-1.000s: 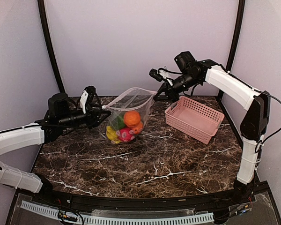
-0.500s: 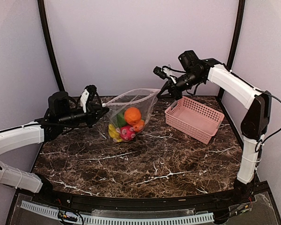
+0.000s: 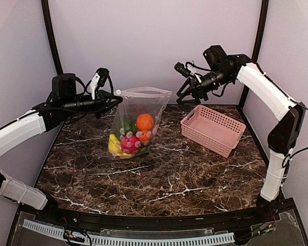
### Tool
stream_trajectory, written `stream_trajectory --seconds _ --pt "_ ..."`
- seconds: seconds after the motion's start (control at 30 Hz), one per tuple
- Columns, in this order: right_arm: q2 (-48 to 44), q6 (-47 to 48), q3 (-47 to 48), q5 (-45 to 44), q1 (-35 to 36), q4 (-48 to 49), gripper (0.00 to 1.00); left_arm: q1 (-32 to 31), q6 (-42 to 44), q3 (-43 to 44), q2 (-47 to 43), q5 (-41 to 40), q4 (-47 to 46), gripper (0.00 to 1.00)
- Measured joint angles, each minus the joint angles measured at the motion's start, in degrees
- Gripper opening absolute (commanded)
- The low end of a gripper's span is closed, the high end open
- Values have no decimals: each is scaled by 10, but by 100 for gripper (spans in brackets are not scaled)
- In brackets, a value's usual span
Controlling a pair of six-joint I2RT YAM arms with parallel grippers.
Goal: Place the food in the zip-top bag and seal the zipper
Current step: Pass from the right arm to the left, then pick up the zipper from the zipper food storage bag.
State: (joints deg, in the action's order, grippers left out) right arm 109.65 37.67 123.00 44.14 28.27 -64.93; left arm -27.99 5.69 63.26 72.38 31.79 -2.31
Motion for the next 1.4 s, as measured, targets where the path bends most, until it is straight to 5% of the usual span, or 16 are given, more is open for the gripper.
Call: stream_trajectory --seconds 0.33,0.93,1.4 --pt "14 -22 110 13 117 65 57 -27 -11 60 43 34 68 3" --pt "104 -31 141 103 162 143 53 -60 76 61 29 39 149 1" --pt "127 -16 142 87 180 143 44 -64 92 61 29 34 158 1"
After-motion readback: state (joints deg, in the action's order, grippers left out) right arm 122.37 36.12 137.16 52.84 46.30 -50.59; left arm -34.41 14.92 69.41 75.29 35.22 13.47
